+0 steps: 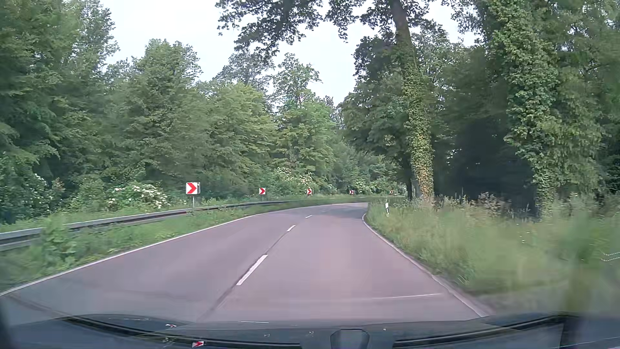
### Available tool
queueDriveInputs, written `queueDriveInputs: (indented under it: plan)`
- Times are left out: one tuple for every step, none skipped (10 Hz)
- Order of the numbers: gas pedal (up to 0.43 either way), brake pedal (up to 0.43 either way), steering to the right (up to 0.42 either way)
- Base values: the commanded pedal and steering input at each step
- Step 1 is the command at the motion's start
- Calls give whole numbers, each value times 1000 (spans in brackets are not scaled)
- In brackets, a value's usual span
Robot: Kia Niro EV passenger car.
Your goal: Follow the waypoints while adhering to traffic rules and regulations
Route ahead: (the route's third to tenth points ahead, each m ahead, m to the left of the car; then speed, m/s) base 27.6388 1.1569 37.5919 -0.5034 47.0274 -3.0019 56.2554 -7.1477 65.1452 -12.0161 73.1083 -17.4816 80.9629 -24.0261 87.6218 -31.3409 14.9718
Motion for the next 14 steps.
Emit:
queueDriveInputs:
  plan:
    - [87,0,5]
    - [87,0,6]
    - [87,0,8]
    - [87,0,12]
    - [87,0,16]
    - [87,0,20]
    - [87,0,25]
    - [87,0,30]
    - [87,0,33]
    - [87,0,33]
    - [87,0,33]
    - [87,0,33]
    - [87,0,33]
    - [87,0,34]
